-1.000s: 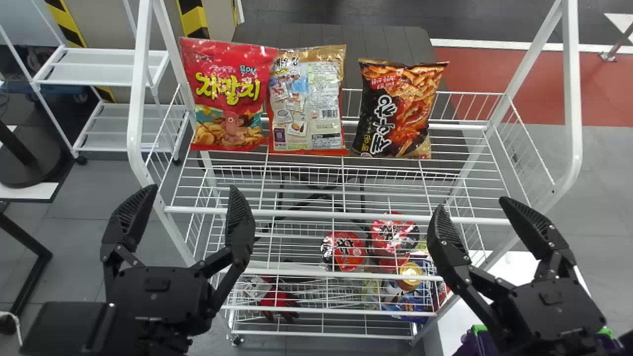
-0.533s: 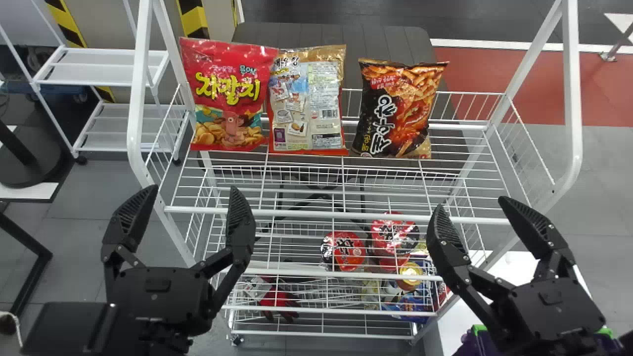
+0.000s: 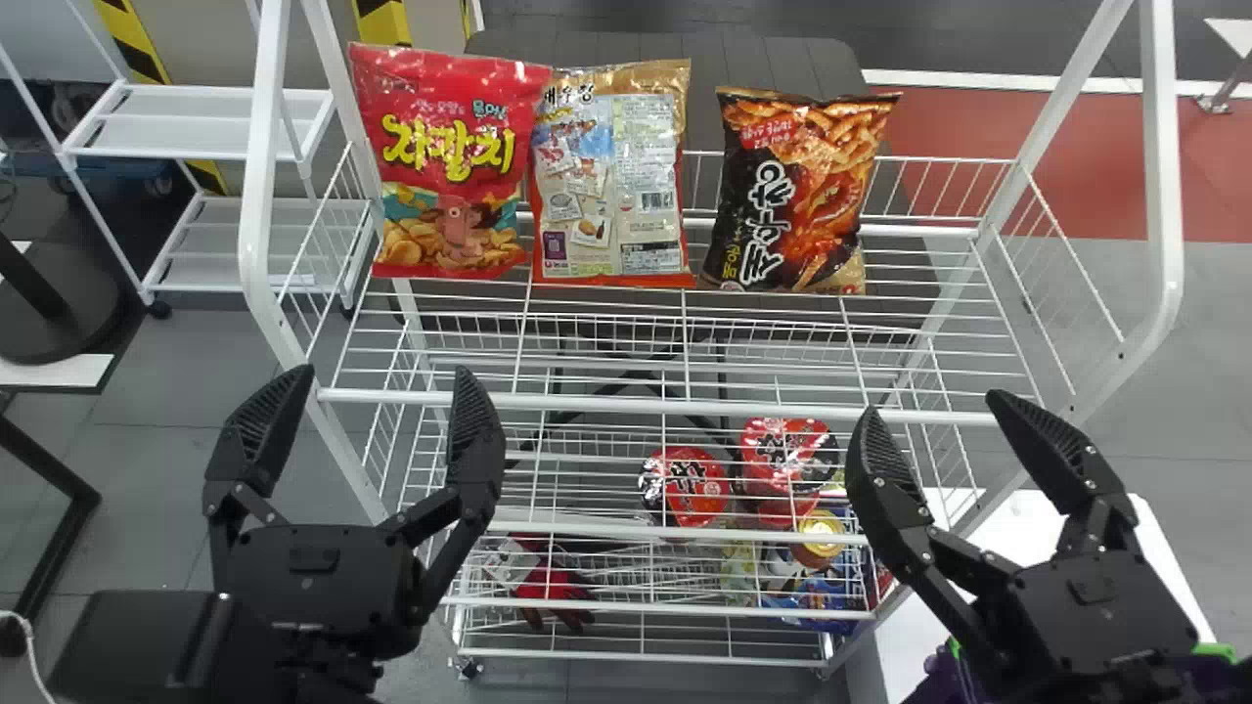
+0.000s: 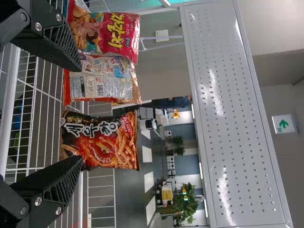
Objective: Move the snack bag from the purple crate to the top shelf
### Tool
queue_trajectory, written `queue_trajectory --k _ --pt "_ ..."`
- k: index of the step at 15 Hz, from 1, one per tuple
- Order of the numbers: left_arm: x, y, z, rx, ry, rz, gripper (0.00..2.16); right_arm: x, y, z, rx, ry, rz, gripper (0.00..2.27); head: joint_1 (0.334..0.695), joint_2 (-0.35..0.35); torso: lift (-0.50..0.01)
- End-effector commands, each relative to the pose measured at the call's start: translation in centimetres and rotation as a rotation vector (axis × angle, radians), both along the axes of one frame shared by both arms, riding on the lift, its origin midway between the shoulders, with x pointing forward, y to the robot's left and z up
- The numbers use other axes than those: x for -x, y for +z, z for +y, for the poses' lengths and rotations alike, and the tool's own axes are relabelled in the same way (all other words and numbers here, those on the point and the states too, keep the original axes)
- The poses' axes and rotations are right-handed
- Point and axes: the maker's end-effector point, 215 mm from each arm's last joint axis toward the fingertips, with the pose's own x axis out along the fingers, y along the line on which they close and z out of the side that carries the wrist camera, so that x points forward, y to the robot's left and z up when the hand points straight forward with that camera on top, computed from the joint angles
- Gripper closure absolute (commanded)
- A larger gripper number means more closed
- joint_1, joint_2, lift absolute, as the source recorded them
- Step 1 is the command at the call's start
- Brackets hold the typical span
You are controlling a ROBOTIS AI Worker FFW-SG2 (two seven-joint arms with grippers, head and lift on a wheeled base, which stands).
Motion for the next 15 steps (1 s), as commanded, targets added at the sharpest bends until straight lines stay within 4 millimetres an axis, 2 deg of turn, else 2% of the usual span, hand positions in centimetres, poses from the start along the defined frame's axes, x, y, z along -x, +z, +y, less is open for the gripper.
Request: queue_trajectory --k 1,8,15 --pt "-0.13 -0.05 0.02 0.0 0.001 -0.001 0.11 0.0 -0.02 -0.1 0.002 -0.001 0.0 0.18 0.695 -0.023 -0.045" --pt "-0.31 -0.4 -0.02 0.0 -0.001 0.004 0.11 0.08 0.07 -0.45 0.01 -0.008 0.002 0.18 0.695 -0.03 -0.073" --pt "-0.33 -0.42 0.11 -0.003 -0.001 0.004 0.11 0.03 -0.13 0.11 0.011 0.001 0.006 0.18 0.695 -0.026 -0.101"
